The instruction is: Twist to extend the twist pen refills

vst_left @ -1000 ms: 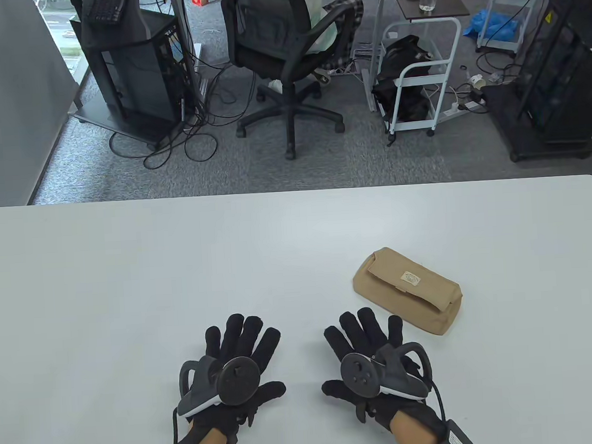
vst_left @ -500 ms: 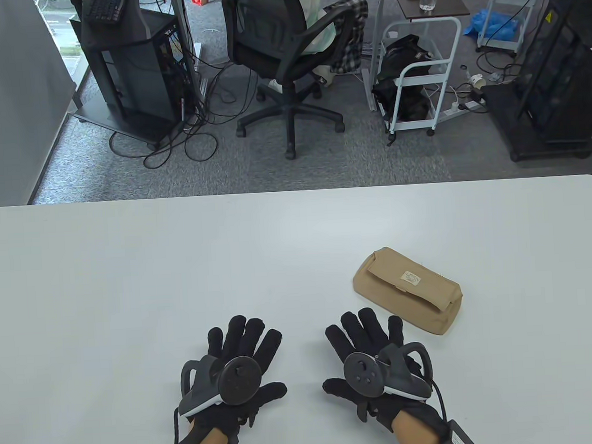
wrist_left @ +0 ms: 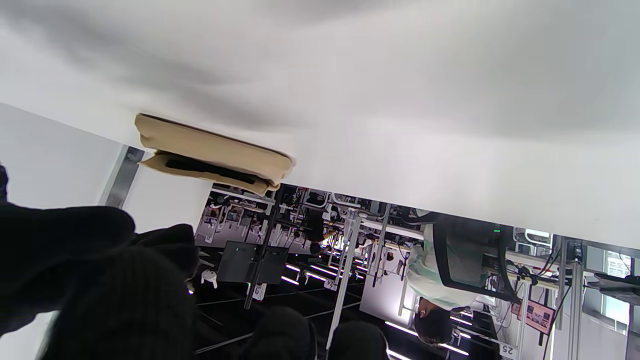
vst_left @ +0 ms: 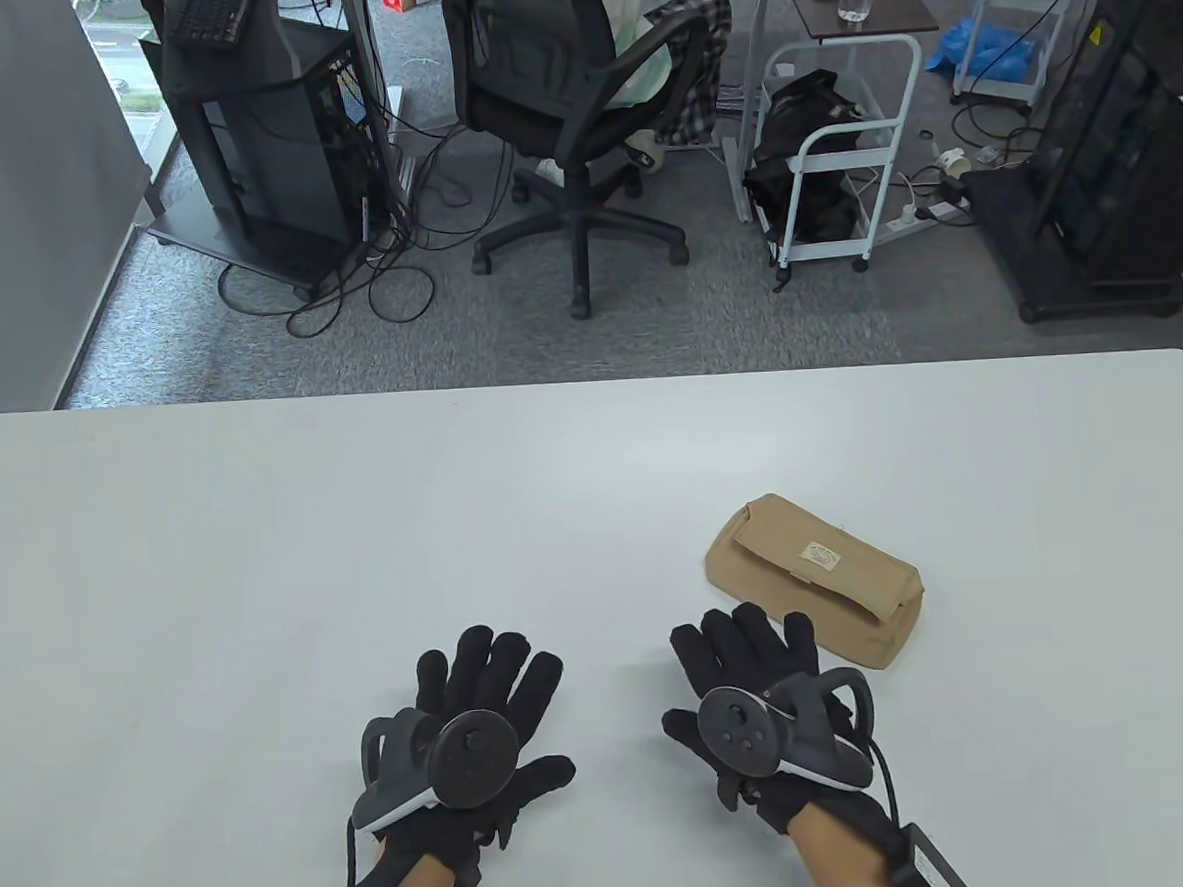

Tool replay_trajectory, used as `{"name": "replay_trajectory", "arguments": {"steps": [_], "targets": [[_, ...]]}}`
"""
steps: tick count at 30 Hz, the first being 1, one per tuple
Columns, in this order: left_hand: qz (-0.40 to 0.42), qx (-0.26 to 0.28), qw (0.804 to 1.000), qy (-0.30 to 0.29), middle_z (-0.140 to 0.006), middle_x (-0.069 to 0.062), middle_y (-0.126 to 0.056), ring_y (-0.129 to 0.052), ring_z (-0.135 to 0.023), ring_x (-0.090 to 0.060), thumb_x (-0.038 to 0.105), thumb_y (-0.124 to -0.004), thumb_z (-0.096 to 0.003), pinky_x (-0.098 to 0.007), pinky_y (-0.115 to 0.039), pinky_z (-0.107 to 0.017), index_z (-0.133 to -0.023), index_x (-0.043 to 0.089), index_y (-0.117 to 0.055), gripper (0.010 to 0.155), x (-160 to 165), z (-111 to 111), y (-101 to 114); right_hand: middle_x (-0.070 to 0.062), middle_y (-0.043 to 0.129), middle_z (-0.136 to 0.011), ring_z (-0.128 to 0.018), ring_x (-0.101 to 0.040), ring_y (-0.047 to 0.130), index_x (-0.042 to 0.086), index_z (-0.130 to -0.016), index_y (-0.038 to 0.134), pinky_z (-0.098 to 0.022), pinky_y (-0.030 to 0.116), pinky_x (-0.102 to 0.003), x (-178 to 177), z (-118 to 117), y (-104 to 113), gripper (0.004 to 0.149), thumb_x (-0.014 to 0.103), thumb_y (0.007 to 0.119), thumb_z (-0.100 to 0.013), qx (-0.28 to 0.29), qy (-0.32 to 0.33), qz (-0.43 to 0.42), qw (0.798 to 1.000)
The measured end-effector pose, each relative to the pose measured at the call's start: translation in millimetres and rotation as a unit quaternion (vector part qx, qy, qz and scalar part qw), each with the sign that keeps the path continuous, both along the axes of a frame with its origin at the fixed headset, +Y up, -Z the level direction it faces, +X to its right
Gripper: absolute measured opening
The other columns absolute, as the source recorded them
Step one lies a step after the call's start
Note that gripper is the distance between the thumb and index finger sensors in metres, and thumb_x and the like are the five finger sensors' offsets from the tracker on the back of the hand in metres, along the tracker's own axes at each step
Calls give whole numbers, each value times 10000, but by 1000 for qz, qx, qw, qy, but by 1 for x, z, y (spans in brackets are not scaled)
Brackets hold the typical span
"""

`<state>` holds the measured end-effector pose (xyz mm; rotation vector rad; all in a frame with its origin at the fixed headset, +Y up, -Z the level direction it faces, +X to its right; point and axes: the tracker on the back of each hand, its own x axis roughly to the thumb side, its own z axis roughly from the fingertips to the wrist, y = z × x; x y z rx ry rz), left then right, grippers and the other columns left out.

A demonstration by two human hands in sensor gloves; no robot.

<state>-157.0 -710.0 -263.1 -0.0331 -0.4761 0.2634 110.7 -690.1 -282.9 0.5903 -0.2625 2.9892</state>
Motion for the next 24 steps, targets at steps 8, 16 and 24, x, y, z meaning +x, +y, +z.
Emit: {"name": "replay_trajectory", "arguments": {"steps": [8,16,24], "targets": [[12,-3,1000,13,-1175,-192,-383,-261,-1090,-481,619,-788,-386,-707,-238,-682,-1121,206,-476,899,-5,0,2,-247,689,-1038,-939,-524,589,93,-1050,630,-638,459,-792,28,-35,32,800,588,792,-443,-9,-58,24,998],[6,3,1000,20,-1173,-198,-398,-273,-1088,-486,613,-787,-391,-707,-249,-682,-1121,200,-485,891,-6,0,3,-292,647,-1069,-938,-557,582,80,-1081,586,-638,476,-787,69,-91,31,916,653,815,-404,-95,-149,71,982],[4,-2,999,35,-1174,-197,-401,-278,-1090,-486,614,-787,-391,-707,-253,-683,-1120,203,-487,889,-10,-2,2,-289,544,-1117,-970,-569,504,116,-1125,450,-648,442,-798,104,-136,-2,1040,706,840,-363,-204,-204,83,954]]}}
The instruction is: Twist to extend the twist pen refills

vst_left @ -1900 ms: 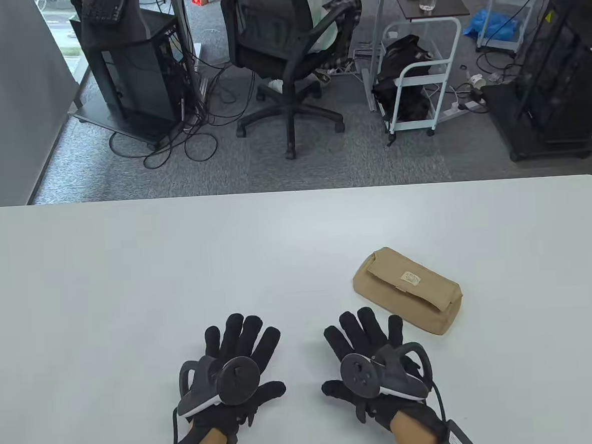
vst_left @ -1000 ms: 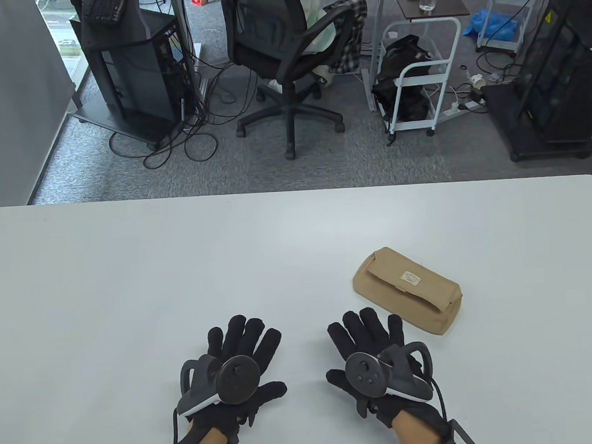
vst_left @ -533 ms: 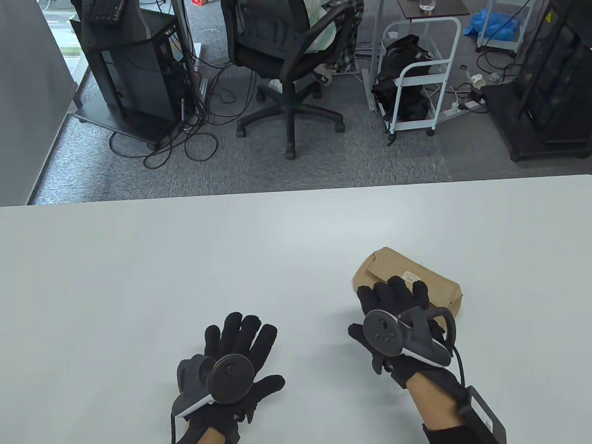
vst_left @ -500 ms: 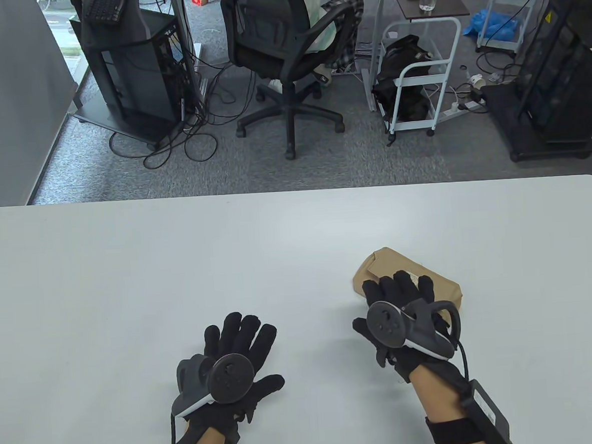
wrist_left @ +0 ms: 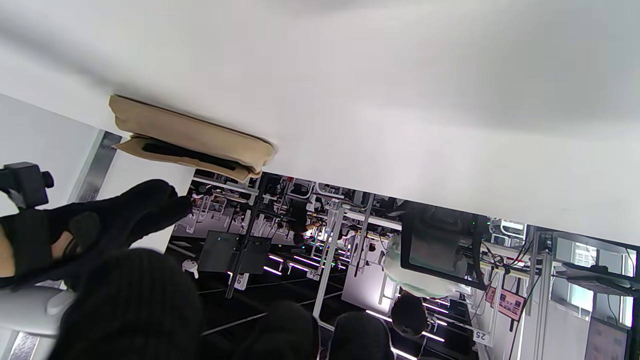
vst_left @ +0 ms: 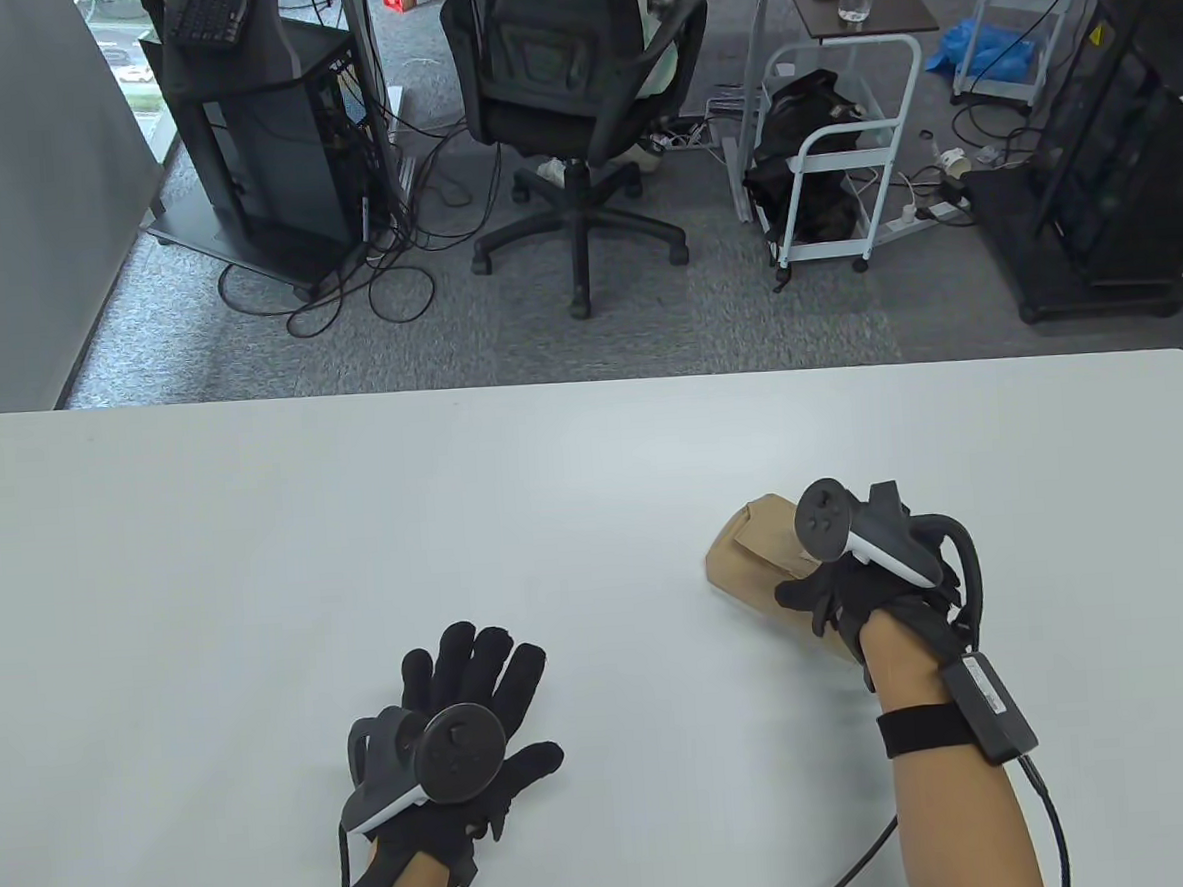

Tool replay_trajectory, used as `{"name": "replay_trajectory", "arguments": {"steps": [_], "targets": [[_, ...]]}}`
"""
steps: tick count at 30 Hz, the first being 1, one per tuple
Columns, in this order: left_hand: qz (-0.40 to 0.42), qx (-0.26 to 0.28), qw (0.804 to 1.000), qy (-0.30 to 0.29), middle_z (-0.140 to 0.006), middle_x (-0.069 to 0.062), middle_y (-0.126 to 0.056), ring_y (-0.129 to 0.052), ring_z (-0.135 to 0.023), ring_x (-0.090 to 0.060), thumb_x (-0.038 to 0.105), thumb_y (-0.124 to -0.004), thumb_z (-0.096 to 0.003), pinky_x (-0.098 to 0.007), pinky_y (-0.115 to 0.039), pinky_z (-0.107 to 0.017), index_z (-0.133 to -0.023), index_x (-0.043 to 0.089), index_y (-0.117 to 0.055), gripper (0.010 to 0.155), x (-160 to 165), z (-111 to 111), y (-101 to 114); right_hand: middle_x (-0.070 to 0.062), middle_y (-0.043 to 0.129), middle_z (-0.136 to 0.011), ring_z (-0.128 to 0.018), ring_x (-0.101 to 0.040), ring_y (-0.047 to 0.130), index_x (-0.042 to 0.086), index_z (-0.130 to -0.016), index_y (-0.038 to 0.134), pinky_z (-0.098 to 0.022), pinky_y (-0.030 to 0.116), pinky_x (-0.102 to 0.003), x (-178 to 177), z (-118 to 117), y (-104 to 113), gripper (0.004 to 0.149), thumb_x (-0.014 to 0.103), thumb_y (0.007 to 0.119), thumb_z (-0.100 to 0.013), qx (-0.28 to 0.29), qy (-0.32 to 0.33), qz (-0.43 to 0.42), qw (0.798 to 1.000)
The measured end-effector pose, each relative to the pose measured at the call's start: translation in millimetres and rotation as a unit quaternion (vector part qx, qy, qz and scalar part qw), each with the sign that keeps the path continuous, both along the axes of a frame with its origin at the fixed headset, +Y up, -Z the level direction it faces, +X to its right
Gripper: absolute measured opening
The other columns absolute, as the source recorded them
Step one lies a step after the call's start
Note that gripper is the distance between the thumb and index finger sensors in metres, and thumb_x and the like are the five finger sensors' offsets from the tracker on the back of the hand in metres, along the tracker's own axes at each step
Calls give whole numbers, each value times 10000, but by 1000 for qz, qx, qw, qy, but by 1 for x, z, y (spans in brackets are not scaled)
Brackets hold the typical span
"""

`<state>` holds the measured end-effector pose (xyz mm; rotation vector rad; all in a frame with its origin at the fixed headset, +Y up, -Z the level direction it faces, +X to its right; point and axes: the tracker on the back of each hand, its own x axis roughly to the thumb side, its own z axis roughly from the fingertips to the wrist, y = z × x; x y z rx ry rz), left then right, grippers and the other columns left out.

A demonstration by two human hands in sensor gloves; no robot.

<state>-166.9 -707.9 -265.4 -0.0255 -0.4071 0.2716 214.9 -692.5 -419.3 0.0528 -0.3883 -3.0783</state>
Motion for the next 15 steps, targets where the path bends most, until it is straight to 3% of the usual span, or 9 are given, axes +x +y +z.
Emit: {"name": "replay_trajectory", "arguments": {"steps": [3,9,13,15], "targets": [[0,-6,1000,8,-1173,-201,-402,-278,-1088,-488,611,-788,-393,-707,-252,-682,-1121,201,-486,889,-4,-2,-1,-290,482,-1132,-977,-591,446,127,-1134,324,-653,421,-803,11,-13,-17,1122,721,851,-342,-39,-18,-5,999],[1,-20,1000,19,-1173,-199,-407,-278,-1089,-488,616,-786,-391,-707,-254,-683,-1121,201,-484,892,-8,-6,-6,-309,167,-1135,-978,-606,187,143,-1088,65,-653,299,-830,27,-29,-53,1283,746,868,-289,-132,-31,-36,990],[2,-34,999,23,-1174,-200,-397,-269,-1088,-488,616,-786,-392,-708,-247,-683,-1123,203,-477,895,-8,-9,-9,-320,137,-1121,-965,-604,150,122,-1058,8,-647,261,-833,30,-33,-73,1318,725,884,-280,-169,-31,-66,983],[-3,-31,999,25,-1175,-198,-398,-272,-1089,-487,618,-785,-392,-707,-250,-683,-1123,202,-475,897,-8,-10,-8,-320,141,-1123,-967,-612,171,116,-1060,18,-647,267,-833,29,-35,-77,1317,712,897,-281,-162,-29,-57,985]]}}
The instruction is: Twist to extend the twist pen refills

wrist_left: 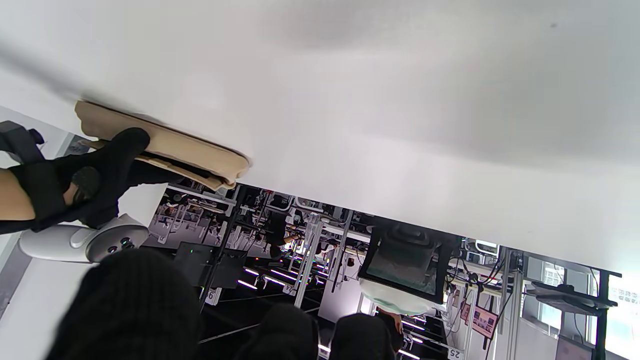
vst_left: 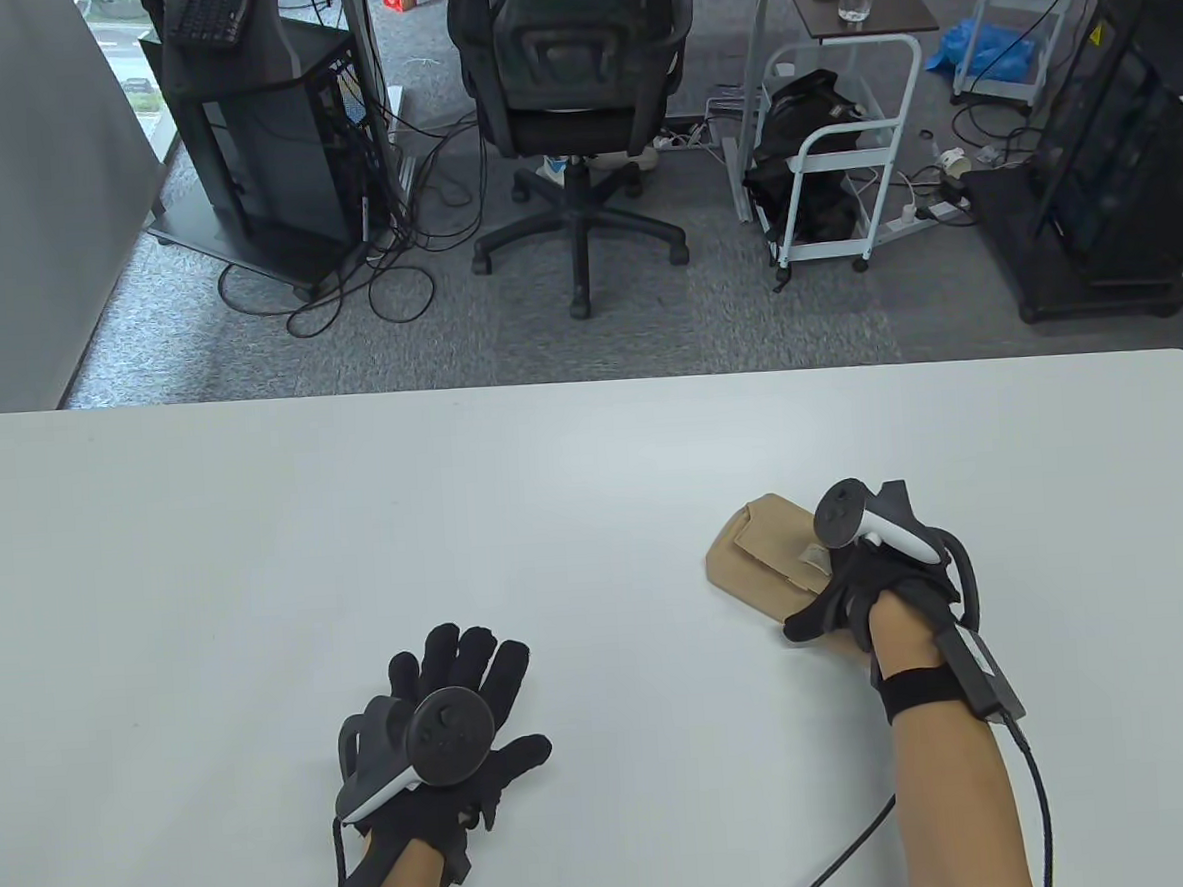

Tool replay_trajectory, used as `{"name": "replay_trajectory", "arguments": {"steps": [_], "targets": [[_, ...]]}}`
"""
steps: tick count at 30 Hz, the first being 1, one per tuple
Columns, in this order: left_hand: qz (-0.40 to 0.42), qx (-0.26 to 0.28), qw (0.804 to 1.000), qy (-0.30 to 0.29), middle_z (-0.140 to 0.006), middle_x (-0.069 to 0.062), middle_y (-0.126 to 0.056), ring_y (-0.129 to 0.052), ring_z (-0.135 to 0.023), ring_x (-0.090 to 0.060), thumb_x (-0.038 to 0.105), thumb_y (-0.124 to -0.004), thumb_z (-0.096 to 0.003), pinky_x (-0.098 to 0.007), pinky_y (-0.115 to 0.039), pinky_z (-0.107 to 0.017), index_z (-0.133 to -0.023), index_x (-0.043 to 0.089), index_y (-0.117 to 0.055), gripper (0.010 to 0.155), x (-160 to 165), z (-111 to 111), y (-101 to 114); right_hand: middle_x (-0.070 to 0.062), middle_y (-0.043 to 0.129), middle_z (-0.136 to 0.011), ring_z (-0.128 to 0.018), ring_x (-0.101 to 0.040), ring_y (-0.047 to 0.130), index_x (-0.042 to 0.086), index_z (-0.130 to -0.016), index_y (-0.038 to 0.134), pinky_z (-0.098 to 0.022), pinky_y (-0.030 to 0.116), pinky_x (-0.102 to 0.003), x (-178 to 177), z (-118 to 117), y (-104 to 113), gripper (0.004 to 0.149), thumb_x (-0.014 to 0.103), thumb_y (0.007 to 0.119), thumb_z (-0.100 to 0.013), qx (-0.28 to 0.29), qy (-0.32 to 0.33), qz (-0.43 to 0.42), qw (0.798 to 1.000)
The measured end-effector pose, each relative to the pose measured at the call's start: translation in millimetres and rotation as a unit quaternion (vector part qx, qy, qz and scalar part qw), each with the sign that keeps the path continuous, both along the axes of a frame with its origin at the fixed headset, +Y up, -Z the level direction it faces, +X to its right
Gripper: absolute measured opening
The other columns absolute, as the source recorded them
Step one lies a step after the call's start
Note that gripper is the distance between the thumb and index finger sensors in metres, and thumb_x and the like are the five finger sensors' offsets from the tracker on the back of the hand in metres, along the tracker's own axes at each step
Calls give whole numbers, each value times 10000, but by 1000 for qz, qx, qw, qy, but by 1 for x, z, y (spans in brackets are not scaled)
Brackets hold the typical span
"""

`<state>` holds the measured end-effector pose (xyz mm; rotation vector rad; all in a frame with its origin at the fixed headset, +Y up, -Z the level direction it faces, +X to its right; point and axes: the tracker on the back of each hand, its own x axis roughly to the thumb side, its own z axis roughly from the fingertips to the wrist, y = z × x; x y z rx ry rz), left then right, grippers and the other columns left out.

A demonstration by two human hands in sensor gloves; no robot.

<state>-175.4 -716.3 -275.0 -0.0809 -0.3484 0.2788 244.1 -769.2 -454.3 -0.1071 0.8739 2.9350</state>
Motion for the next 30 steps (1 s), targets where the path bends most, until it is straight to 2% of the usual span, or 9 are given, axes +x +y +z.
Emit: {"name": "replay_trajectory", "arguments": {"steps": [5,10,18,22,25,30], "targets": [[0,-3,1000,4,-1175,-199,-397,-270,-1089,-487,616,-785,-393,-707,-248,-683,-1123,204,-475,893,0,-1,0,-320,258,-1126,-980,-621,301,94,-1075,76,-657,334,-825,-6,-2,1,1292,667,951,-316,30,16,18,999],[3,0,1000,3,-1174,-199,-400,-273,-1089,-487,616,-785,-391,-707,-250,-683,-1122,204,-477,895,-1,0,2,-346,457,-1075,-913,-638,554,29,-1088,259,-618,517,-818,-12,-2,12,1170,559,996,-350,94,17,21,995],[13,1,1000,1,-1174,-199,-403,-274,-1088,-488,615,-786,-393,-707,-250,-683,-1123,202,-478,894,-3,0,2,-338,516,-1054,-891,-610,622,29,-1087,341,-600,564,-815,-22,10,45,1061,482,990,-381,134,40,34,990],[18,2,1000,-3,-1171,-202,-415,-298,-1089,-486,614,-786,-392,-704,-263,-686,-1121,198,-484,892,-4,1,2,-340,508,-1059,-897,-613,610,30,-1090,341,-604,551,-814,-36,27,75,1054,473,988,-386,170,71,23,983],[27,2,1000,-3,-1154,-215,-474,-423,-1070,-495,611,-787,-393,-673,-368,-702,-1117,183,-493,891,-4,1,2,-334,498,-1067,-909,-609,597,36,-1093,336,-613,539,-813,-52,44,98,1054,469,988,-387,190,110,11,975],[35,19,999,5,-1151,-220,-474,-450,-1062,-499,618,-788,-388,-666,-393,-703,-1116,174,-503,898,-9,5,7,-335,493,-1072,-913,-610,591,37,-1096,333,-618,536,-812,-86,80,122,1053,471,984,-392,216,176,5,960]]}}
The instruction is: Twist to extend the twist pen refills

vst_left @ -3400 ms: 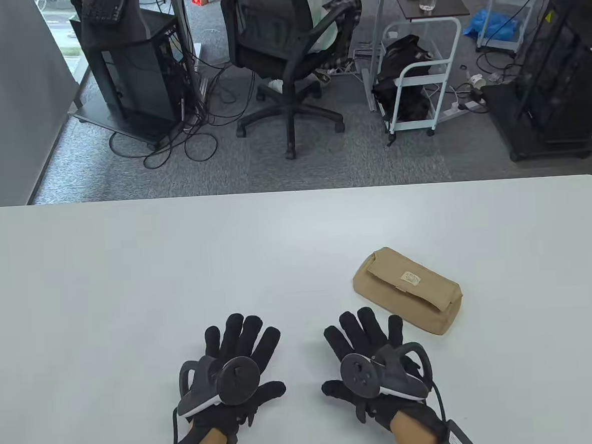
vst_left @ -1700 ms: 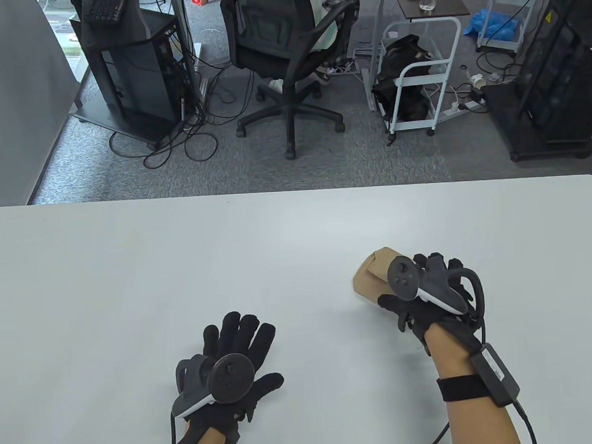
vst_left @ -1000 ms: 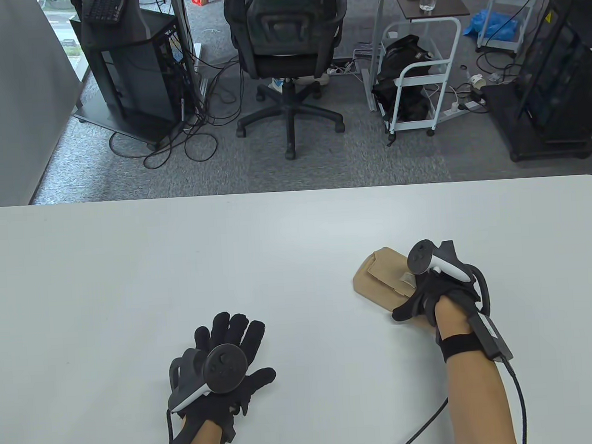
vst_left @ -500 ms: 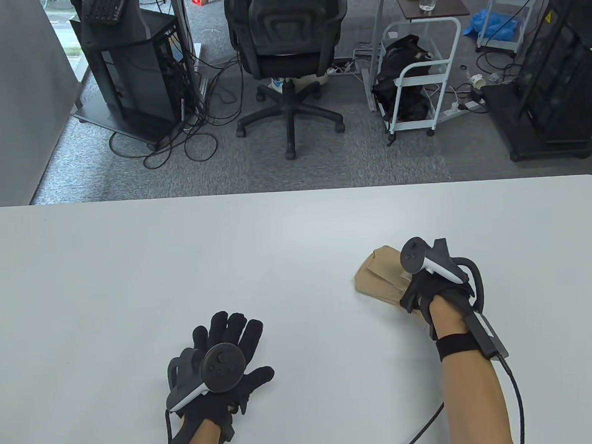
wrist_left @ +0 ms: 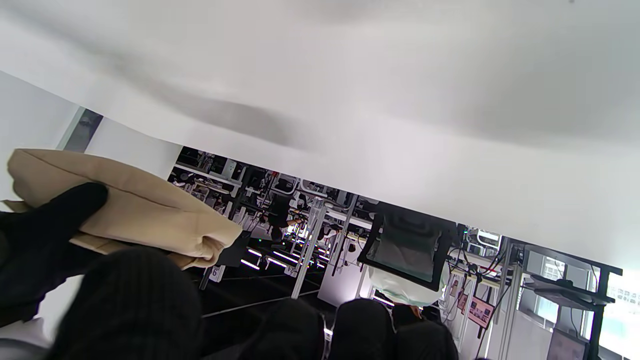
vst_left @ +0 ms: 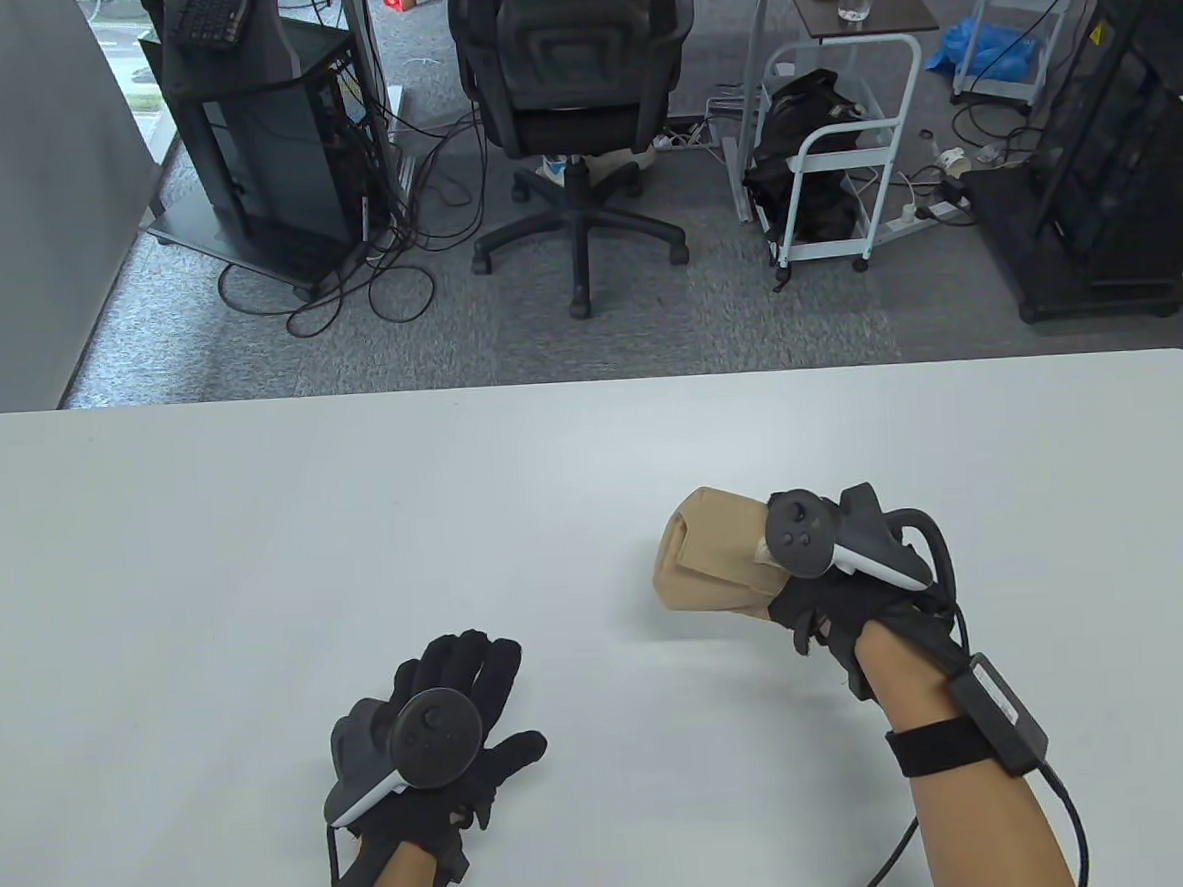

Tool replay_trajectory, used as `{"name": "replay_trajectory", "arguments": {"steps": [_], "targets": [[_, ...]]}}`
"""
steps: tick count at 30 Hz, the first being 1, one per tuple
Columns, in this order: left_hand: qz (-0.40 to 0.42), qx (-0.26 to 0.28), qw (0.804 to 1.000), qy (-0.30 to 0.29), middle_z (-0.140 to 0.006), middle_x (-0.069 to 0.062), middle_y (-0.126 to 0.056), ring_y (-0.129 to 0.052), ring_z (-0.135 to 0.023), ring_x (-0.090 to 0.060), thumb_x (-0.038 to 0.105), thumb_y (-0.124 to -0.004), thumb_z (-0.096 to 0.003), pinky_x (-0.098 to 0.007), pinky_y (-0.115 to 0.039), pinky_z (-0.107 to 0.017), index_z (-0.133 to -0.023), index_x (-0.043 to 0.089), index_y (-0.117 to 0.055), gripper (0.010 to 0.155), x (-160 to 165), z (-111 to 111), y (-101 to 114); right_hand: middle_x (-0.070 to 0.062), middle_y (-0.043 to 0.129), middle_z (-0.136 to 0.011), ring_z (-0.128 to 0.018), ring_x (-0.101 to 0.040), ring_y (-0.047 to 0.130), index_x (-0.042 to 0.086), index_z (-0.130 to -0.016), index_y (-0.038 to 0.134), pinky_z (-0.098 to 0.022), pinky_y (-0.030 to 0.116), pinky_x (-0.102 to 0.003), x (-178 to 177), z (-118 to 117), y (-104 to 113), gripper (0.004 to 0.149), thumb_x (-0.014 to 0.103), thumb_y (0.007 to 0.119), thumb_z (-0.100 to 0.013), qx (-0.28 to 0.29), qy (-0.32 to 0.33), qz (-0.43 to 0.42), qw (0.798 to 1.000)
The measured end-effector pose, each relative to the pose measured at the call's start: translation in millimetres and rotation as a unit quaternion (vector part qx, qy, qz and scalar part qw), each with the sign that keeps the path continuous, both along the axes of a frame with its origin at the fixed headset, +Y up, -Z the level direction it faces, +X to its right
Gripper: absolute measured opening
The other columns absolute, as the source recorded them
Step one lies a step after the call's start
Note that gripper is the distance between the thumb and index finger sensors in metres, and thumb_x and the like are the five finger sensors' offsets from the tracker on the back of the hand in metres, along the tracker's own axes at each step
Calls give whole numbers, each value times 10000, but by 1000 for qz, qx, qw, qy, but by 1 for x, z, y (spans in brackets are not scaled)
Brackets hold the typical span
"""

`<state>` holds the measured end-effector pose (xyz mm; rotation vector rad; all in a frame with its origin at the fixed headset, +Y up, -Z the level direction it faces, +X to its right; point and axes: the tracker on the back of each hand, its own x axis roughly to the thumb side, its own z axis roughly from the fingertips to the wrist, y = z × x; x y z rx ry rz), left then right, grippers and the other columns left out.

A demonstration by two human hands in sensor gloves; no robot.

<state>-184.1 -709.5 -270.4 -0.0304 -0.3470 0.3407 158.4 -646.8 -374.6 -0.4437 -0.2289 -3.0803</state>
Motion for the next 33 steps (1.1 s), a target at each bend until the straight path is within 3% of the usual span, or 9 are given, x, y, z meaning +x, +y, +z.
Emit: {"name": "replay_trajectory", "arguments": {"steps": [5,11,20,28,33], "targets": [[15,17,1000,9,-1148,-223,-478,-489,-1055,-505,643,-802,-366,-667,-419,-703,-1116,147,-505,946,-8,4,5,-329,494,-1077,-919,-605,592,43,-1099,333,-623,541,-808,-39,35,-1,1053,476,982,-392,8,63,8,998],[21,12,1000,3,-1150,-225,-471,-494,-1057,-509,667,-814,-336,-675,-414,-703,-1115,135,-501,994,-8,4,5,-325,496,-1078,-922,-601,595,46,-1099,338,-624,543,-806,-81,54,-31,1051,480,982,-390,-24,119,-1,993],[18,-5,1000,-5,-1154,-226,-460,-482,-1061,-512,670,-818,-329,-682,-401,-703,-1118,134,-494,1007,-4,2,1,-327,492,-1078,-924,-601,589,43,-1096,345,-627,534,-802,-112,47,-83,1043,470,983,-389,-90,128,-30,987],[15,-30,999,-12,-1150,-232,-457,-539,-1040,-504,666,-821,-325,-665,-433,-702,-1120,133,-479,1016,-1,-1,-4,-325,414,-1104,-959,-611,492,50,-1102,316,-644,443,-814,-114,41,-101,1055,457,983,-393,-132,121,-25,983],[14,-31,999,-14,-1150,-232,-456,-546,-1038,-500,666,-823,-324,-664,-437,-702,-1118,131,-482,1017,0,0,-4,-302,274,-1136,-994,-600,361,70,-1110,238,-638,339,-840,-113,42,-101,1124,515,970,-381,-163,119,-10,979]]}}
